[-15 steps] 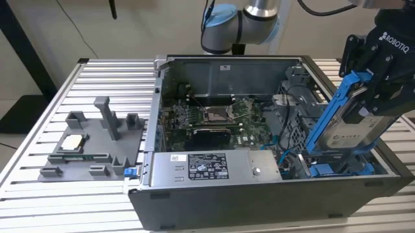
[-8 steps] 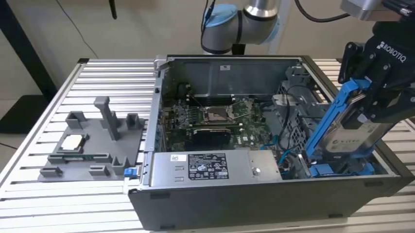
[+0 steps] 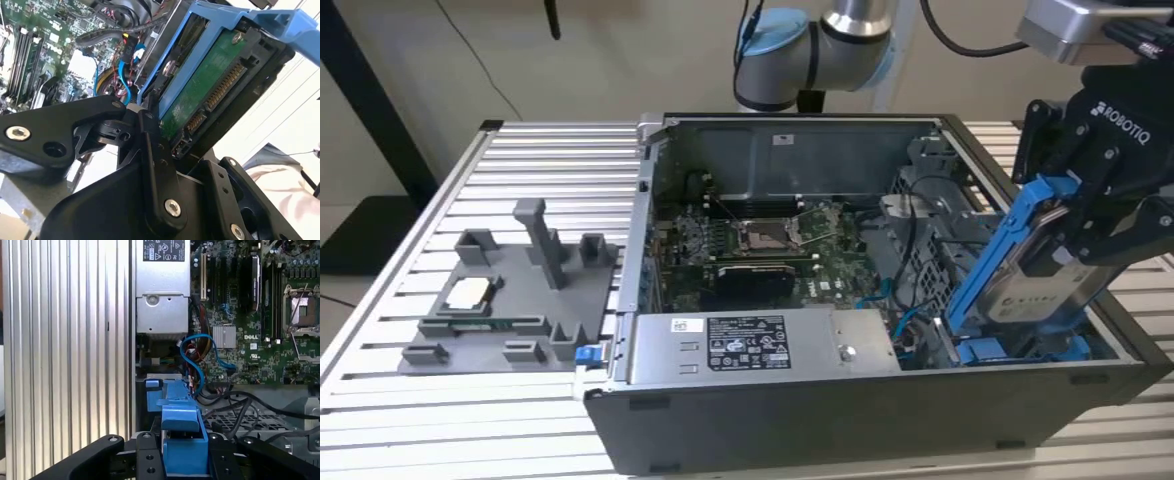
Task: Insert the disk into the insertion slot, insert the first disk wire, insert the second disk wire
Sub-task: 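Insert the disk into the insertion slot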
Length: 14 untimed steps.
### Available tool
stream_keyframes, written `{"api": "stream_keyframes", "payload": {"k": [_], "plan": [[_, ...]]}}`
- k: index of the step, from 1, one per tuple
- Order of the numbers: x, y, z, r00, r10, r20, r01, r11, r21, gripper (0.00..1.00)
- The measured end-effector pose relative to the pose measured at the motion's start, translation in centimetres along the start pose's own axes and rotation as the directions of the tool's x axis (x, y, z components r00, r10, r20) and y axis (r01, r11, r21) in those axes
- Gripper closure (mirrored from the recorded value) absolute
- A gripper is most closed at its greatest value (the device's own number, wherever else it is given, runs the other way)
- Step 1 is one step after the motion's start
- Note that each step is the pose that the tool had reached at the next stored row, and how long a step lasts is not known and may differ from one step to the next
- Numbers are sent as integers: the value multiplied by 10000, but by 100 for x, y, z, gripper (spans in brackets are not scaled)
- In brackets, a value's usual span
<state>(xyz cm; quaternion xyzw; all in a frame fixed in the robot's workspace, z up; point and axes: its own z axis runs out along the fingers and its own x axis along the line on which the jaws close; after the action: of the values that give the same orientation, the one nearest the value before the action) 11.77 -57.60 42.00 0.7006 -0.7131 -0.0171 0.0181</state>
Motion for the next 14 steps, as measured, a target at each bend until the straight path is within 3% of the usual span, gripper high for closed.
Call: {"api": "stream_keyframes", "payload": {"k": [14], "plan": [[-45, -30, 83, 10000, 1, 2, -1, 10000, 0, 67]]}}
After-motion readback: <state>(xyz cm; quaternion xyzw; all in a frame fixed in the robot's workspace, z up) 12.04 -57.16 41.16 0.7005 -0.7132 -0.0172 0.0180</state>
